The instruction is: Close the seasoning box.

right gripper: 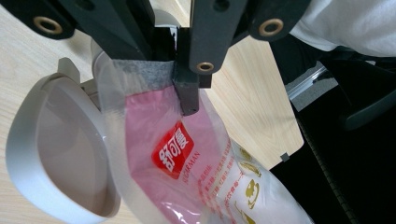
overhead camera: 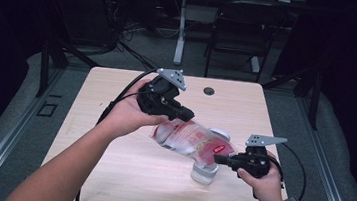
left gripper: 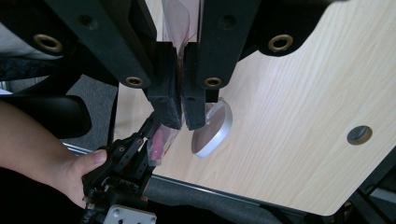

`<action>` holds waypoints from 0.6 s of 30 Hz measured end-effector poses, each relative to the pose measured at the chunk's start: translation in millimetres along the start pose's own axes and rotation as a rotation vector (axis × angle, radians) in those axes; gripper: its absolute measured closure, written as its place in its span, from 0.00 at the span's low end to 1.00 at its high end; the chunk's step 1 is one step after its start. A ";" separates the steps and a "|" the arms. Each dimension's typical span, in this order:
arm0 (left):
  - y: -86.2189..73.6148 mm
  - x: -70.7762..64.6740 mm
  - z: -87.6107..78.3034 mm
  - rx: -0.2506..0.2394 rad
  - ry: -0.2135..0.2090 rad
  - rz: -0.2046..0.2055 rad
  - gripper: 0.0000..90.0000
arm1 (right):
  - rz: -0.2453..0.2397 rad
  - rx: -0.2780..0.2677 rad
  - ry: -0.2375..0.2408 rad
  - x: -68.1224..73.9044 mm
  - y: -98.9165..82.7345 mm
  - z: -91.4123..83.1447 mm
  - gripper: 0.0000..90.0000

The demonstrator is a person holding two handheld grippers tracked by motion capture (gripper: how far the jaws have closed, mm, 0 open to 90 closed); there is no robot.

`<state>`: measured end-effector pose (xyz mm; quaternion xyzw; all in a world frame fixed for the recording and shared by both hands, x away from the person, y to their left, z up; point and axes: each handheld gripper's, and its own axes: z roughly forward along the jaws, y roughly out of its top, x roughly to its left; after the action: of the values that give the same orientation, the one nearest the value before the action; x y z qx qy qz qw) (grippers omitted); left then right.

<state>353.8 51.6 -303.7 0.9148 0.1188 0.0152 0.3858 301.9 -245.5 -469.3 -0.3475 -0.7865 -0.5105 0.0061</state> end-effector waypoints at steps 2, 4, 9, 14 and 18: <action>0.5 -0.1 -0.2 0.002 0.001 0.004 0.97 | -0.001 0.000 0.001 -0.5 0.1 0.9 0.99; 0.8 -0.3 -0.2 0.002 -0.001 0.004 0.97 | 0.001 0.000 0.003 -0.9 0.2 1.6 0.99; 1.1 -1.3 -1.1 0.003 0.000 0.007 0.97 | -0.004 0.005 -0.003 -1.9 1.4 2.2 0.99; 3.0 -1.8 -2.7 0.002 0.004 0.009 0.97 | -0.002 -0.001 -0.003 -1.7 2.9 3.7 0.99; 4.5 -2.2 -1.7 0.000 0.004 0.010 0.98 | 0.004 -0.004 -0.003 -2.4 3.0 3.5 0.99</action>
<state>352.4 49.3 -299.2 0.9154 0.1150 0.0188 0.3853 306.6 -243.2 -469.4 -0.3497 -0.7848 -0.5116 0.0051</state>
